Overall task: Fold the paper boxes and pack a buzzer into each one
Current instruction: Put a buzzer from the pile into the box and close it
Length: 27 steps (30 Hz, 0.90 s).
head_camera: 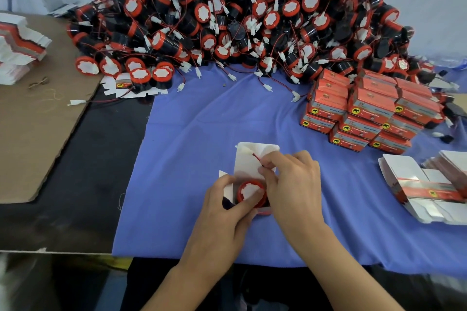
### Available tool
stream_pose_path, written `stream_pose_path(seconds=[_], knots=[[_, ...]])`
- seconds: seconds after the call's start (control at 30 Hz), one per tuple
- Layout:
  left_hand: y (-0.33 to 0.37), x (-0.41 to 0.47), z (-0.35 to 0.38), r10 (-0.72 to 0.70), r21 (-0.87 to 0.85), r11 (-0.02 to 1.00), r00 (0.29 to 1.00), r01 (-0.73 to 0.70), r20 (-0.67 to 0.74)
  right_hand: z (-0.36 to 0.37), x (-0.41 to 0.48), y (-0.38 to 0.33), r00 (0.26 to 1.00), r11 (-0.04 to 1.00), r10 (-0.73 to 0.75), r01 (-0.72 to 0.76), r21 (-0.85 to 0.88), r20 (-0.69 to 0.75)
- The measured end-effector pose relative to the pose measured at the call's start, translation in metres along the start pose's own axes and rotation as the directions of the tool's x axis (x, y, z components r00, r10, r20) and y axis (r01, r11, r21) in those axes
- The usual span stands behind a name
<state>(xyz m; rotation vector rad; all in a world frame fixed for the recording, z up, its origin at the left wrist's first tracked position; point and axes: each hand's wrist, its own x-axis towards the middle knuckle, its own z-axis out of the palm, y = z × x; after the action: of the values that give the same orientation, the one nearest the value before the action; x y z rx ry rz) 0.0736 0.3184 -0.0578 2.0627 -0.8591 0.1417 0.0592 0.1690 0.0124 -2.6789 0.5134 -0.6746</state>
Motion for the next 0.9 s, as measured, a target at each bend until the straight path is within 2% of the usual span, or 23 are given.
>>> stream_pose_path(seconds=[0.13, 0.27, 0.37, 0.43, 0.53, 0.57, 0.67, 0.8, 0.9], knots=[[0.006, 0.007, -0.011, -0.005, 0.038, 0.999, 0.999, 0.003, 0.044, 0.003, 0.002, 0.007, 0.991, 0.992, -0.003, -0.015, 0.127, 0.137], [0.009, 0.014, -0.017, -0.069, 0.060, 0.996, 0.998, 0.069, -0.001, 0.001, -0.005, 0.010, 0.972, 0.981, -0.186, 0.193, -0.035, 0.146], [0.017, 0.016, -0.016, -0.143, 0.051, 0.988, 0.985, 0.148, -0.101, 0.000, -0.011, 0.008, 0.968, 0.970, -0.197, 0.215, -0.115, 0.153], [0.022, 0.016, -0.019, -0.201, -0.044, 0.980, 0.958, 0.196, -0.204, 0.001, -0.016, 0.007, 0.964, 0.956, -0.215, 0.240, -0.168, 0.156], [0.024, 0.025, -0.024, -0.237, -0.151, 0.969, 0.906, 0.195, -0.351, 0.003, -0.020, 0.008, 0.953, 0.920, -0.273, 0.298, -0.256, 0.129], [0.025, 0.030, -0.025, -0.245, -0.153, 0.967, 0.907, 0.204, -0.341, 0.003, -0.021, 0.009, 0.948, 0.912, -0.294, 0.315, -0.263, 0.119], [0.022, 0.041, -0.024, -0.294, -0.111, 0.955, 0.937, 0.277, -0.189, 0.005, -0.026, 0.013, 0.941, 0.901, -0.324, 0.337, -0.274, 0.093], [0.018, 0.039, -0.027, -0.269, 0.020, 0.961, 0.945, 0.277, -0.188, 0.012, -0.033, 0.013, 0.965, 0.933, -0.262, 0.262, -0.248, 0.033], [0.019, 0.039, -0.029, -0.126, 0.193, 0.967, 0.972, 0.165, -0.200, 0.016, -0.036, 0.015, 0.973, 0.947, -0.232, 0.220, -0.233, -0.022]])
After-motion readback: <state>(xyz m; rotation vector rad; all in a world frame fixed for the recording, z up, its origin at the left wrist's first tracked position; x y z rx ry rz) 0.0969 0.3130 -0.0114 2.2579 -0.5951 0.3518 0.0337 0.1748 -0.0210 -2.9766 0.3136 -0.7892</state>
